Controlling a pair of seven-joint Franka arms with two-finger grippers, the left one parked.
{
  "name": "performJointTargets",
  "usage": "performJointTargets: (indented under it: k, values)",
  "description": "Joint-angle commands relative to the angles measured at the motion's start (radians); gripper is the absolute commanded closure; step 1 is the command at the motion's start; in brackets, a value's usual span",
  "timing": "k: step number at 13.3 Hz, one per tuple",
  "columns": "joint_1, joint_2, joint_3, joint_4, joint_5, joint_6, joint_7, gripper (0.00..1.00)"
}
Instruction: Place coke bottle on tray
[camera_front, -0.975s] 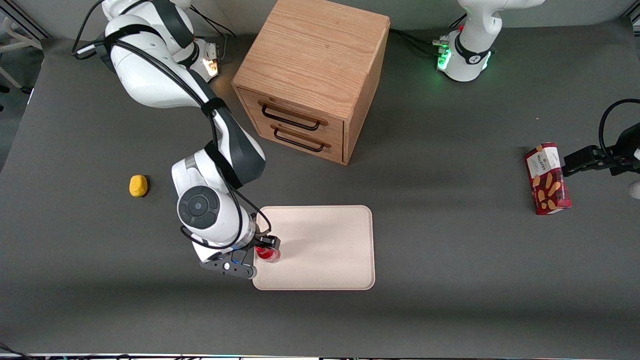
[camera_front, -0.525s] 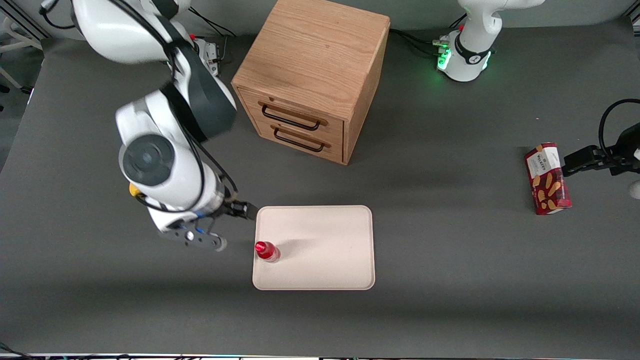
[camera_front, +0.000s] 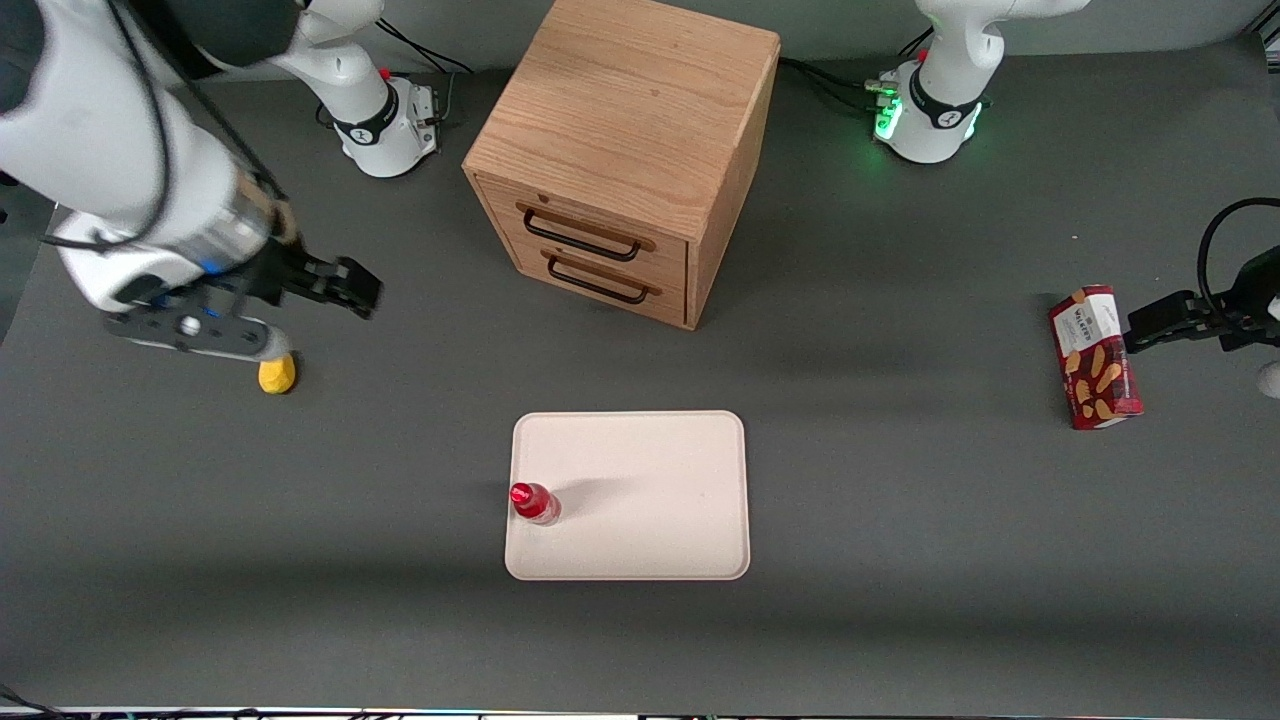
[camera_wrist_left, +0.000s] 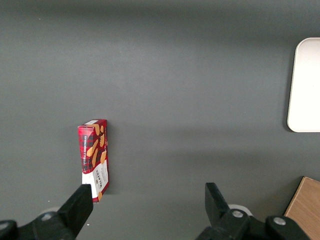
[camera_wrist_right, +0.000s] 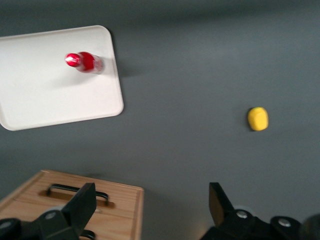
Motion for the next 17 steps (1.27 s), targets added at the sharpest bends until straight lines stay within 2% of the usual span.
performJointTargets:
  k: [1,6,10,17]
  values:
    - [-0.05,-0.184,-0.06,-0.208,-0.001,0.018,-0.21,0.0]
    - [-0.17,-0.235,-0.111,-0.28,0.008,0.034,-0.458,0.0]
    - [-0.176,-0.251,-0.209,-0.334,0.051,0.092,-0.586,0.0]
    - [-0.188,-0.218,-0.223,-0.326,0.097,0.15,-0.608,0.0]
